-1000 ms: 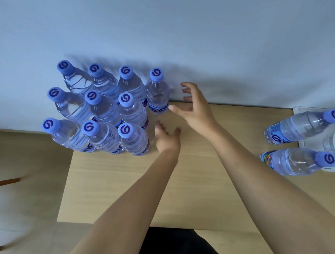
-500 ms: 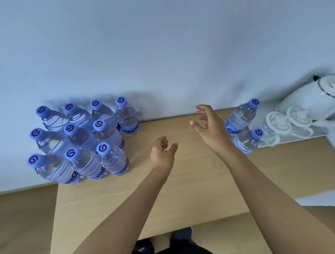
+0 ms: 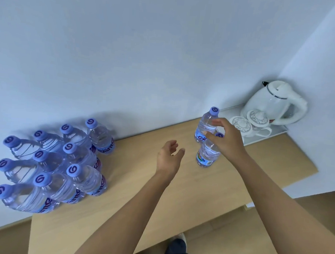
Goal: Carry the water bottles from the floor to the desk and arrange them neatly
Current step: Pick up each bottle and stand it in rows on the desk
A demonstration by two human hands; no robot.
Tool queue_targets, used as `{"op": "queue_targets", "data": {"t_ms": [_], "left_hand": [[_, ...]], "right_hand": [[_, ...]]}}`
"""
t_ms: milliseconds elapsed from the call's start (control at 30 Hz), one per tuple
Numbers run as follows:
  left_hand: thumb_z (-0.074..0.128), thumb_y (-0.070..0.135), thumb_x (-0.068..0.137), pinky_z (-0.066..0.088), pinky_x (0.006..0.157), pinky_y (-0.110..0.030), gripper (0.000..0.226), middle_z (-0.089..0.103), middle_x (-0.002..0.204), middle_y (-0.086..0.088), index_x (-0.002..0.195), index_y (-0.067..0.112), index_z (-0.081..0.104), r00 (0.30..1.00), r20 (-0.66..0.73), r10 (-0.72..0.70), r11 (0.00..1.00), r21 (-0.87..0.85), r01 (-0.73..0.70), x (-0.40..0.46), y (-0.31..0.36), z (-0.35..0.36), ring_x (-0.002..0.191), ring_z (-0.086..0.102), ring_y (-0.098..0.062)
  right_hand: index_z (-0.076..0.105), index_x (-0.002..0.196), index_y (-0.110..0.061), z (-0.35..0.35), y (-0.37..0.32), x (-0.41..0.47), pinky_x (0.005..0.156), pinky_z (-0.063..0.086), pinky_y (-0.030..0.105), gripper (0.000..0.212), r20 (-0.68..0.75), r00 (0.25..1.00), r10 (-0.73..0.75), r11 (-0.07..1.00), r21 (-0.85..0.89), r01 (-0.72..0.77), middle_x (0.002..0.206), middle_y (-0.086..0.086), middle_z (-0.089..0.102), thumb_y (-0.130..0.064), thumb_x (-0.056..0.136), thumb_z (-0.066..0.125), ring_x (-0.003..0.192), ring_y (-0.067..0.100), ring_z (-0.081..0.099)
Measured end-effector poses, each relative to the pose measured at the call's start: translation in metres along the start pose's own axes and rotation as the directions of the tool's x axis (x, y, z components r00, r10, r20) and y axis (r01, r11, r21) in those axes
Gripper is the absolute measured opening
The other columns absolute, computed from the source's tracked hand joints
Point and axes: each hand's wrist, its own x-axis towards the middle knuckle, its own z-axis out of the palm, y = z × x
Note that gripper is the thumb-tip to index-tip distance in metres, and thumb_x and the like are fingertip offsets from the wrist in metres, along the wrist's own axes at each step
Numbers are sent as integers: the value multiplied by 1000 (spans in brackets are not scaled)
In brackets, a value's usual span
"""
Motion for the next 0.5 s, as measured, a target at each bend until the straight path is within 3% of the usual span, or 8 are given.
{"op": "queue_targets", "data": {"t_ms": [67,167,300,400,500], "left_hand": [[63,20,93,40,72,-7,40,60,125,1,131,13,53,1000,1,-9,1000,10,9,1,-2,4,110,54,-7],[63,19,93,42,82,-16,39,61,124,0,130,12,55,1000,-9,-30,999,25,30,0,-7,6,111,56,-10],[64,18,92,42,82,-18,38,62,122,-1,129,11,56,997,-32,-66,997,37,68,-1,-15,1,104,57,-9],[65,18,91,42,71,-11,39,62,121,-1,129,12,56,993,-19,-118,991,60,119,-4,-23,-4,99,58,-7],[66,16,90,43,71,-11,41,62,123,-2,129,11,56,987,-14,-162,983,82,163,-10,-34,-12,102,59,-10]], "right_hand": [[62,118,-17,-1,12,-5,75,37,-1,44,16,996,86,989,122,-87,114,-10,64,-21,78,82,99,-1,57],[64,111,-17,5,28,-12,84,48,16,42,34,980,195,938,285,-197,106,-9,69,-19,74,86,96,3,63],[66,92,-27,15,37,-10,74,51,15,30,86,975,206,892,392,-223,83,-18,73,-14,74,85,81,-1,67],[66,93,-20,21,39,-6,87,57,36,28,100,977,186,899,383,-210,95,6,74,-11,75,85,94,22,70],[63,90,-18,26,39,-5,92,53,48,23,93,973,213,893,385,-232,93,10,71,-5,79,80,92,28,67]]}}
